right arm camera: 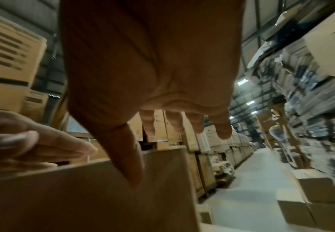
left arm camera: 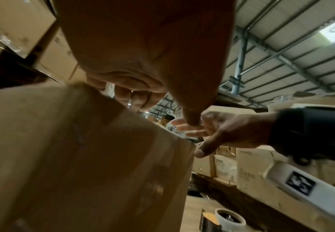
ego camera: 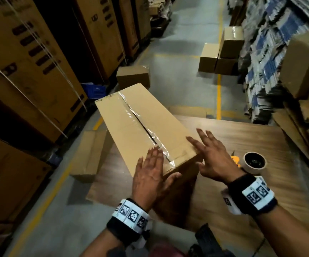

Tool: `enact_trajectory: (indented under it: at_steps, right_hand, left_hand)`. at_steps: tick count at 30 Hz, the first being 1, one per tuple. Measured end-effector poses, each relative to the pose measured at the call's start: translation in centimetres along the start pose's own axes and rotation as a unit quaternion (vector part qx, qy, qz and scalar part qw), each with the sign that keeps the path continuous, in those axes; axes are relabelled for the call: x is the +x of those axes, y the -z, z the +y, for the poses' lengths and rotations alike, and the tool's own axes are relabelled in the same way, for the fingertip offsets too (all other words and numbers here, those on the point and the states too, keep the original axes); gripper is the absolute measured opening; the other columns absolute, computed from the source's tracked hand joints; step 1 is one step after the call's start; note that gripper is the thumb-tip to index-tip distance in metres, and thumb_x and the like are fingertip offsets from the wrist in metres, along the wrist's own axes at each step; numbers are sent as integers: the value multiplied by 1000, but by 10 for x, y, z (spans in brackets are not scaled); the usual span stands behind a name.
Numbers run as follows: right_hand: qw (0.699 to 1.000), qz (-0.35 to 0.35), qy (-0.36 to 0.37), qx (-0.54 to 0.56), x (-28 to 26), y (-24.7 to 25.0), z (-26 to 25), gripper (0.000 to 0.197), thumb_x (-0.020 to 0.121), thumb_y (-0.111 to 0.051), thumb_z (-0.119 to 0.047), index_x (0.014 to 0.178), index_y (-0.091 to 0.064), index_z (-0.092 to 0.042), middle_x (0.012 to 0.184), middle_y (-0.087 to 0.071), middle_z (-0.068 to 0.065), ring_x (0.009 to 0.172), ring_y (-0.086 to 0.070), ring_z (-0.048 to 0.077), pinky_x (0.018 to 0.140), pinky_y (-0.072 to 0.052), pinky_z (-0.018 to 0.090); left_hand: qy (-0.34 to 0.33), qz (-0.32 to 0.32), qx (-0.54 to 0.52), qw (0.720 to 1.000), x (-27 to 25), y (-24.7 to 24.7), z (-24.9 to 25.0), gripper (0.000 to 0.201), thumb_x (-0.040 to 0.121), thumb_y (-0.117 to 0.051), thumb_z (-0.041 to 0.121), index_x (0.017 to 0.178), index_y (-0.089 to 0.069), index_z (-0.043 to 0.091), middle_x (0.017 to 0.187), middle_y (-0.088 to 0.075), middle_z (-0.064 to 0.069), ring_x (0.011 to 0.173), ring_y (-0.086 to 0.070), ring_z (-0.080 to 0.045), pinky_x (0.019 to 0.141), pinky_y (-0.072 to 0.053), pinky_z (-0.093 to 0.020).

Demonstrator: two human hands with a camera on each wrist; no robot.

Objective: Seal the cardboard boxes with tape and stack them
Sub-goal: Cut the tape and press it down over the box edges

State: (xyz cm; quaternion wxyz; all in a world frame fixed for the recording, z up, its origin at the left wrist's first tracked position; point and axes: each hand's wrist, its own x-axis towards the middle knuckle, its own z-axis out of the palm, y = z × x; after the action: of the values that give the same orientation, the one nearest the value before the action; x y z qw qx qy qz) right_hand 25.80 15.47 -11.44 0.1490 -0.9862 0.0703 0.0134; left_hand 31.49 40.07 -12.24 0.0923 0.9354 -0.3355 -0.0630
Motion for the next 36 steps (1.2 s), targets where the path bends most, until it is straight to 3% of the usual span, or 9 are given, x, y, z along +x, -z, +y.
enact_trajectory:
  at_steps: [3,7,11,17,21,25,29,32,36]
  right_hand:
    - [997,-72,-21,30,4,-11,13,104,86,-75,-26,163,-8,-42,173,9,-4,151,-33,30,115,-42,44]
    - [997,8,-61,36,-19,-22,-2,82,93,-71,-27,160,-26,-42,172,-17,-2,137,-54,26,107,-49,40]
    - [995,51,-77,28,-53,-36,-22,70,92,-73,-27,154,-44,-38,162,-40,5,121,-66,28,93,-57,42]
    - [994,73,-82,-22,-69,-46,-35,68,78,-86,-25,142,-61,-27,144,-61,15,81,-75,27,55,-57,33]
    - [993,81,-83,-30,-69,-48,-30,66,83,-81,-26,145,-57,-28,149,-57,14,80,-75,28,56,-59,36]
    - [993,73,-82,-46,-69,-47,-31,67,80,-83,-24,143,-60,-26,144,-60,17,70,-73,29,51,-56,34]
    - [992,102,-78,12,-72,-46,-26,63,89,-77,-33,148,-54,-33,153,-52,9,94,-75,27,70,-63,40]
    - [975,109,-57,187,-85,-46,-3,70,90,-73,-52,153,-45,-39,151,-54,-7,113,-69,11,88,-62,37]
    - [926,147,-197,285,-113,-65,49,69,90,-61,-68,151,-48,-37,137,-67,-5,122,-65,11,100,-54,36]
  left_hand:
    - [12,-62,70,996,11,-12,16,92,100,-8,76,163,16,13,166,28,-5,157,23,-21,127,12,-52]
    - [-33,-111,130,985,10,-16,-2,73,106,-13,49,164,13,15,170,25,-5,159,20,-23,127,9,-59]
    - [-140,-26,147,979,4,-24,-45,78,98,-39,47,166,-18,13,173,-13,-8,160,-6,-26,123,-21,-64]
    - [-167,44,153,973,-2,-36,-39,88,87,-60,27,164,-22,11,171,-23,-10,159,-18,-27,122,-13,-58]
    - [-186,97,113,971,-10,-40,-27,75,86,-41,27,159,-33,11,165,-37,-11,155,-31,-26,119,-22,-57]
    - [-188,122,51,973,-14,-42,-21,71,80,-45,25,149,-55,9,157,-49,-10,149,-43,-23,117,-27,-53]
    - [-160,90,63,981,-7,-36,-15,74,71,-67,30,143,-62,15,150,-59,-6,146,-47,-25,120,-22,-53]
    - [-147,100,93,980,-8,-29,-5,79,76,-77,29,149,-53,9,151,-57,-10,148,-44,-29,120,-22,-59]
    - [-136,115,97,979,-14,-41,14,69,104,-43,47,159,-36,6,164,-38,-13,157,-26,-29,123,-22,-59]
